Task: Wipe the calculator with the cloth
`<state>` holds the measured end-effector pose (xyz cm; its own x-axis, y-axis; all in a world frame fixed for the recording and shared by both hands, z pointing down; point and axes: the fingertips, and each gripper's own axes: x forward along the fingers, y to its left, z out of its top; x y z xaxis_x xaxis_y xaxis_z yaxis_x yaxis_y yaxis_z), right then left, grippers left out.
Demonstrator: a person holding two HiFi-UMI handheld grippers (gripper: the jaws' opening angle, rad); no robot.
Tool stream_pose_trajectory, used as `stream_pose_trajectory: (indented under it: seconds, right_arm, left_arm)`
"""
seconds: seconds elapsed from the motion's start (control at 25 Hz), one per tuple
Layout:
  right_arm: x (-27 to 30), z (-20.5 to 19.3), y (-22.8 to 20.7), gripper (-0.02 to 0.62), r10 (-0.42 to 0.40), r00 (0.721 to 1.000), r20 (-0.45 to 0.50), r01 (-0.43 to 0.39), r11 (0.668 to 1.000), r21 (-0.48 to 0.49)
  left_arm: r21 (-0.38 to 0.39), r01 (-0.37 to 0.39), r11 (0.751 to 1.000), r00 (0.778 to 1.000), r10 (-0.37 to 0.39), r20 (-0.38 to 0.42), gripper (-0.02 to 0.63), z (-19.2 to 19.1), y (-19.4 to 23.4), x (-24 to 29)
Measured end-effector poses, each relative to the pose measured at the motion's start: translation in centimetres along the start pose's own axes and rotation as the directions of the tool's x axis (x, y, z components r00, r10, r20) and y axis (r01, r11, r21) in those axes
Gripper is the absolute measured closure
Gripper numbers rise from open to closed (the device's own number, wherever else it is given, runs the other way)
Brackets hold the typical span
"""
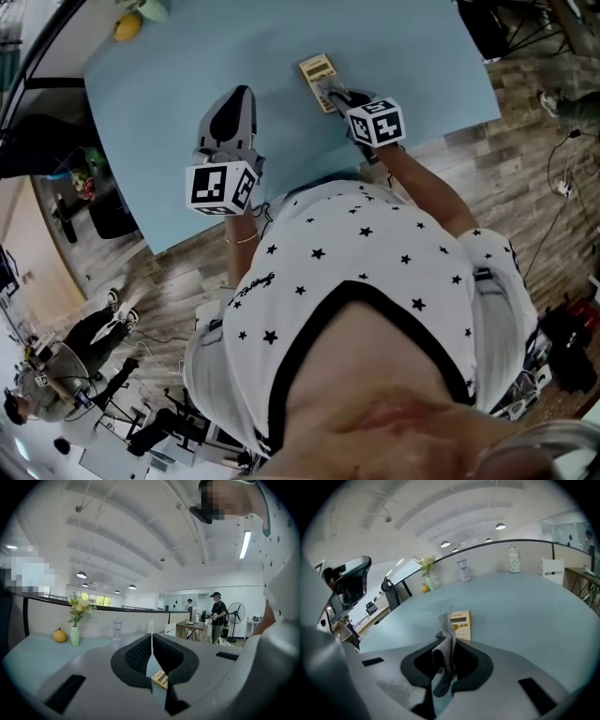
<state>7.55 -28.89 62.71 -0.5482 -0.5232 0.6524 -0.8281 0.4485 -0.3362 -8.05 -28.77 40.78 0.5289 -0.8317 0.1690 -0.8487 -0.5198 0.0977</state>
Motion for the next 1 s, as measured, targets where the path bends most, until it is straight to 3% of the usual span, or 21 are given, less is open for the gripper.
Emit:
stream_pose_trajectory:
  seconds: [0.6, 1.0]
  right_arm:
    - [-1.4, -0.7, -4.6, 0.551, -0.113, 0.993, 0.019, 0.111, 0.989, 0.097]
    - [-1.3, -1.5, -5.2, 0.551, -0.122, 0.993, 0.000, 0.122, 0.988, 0.091]
  left_arm:
    - [0.003, 0.032, 0.999, 0.999, -0.032, -0.005, 0.571, 0.3, -0.9, 1.1]
    - [0.006, 0.031, 1.000, 1.000, -0.031, -0.006, 0.571, 0.2, -1.1, 1.5]
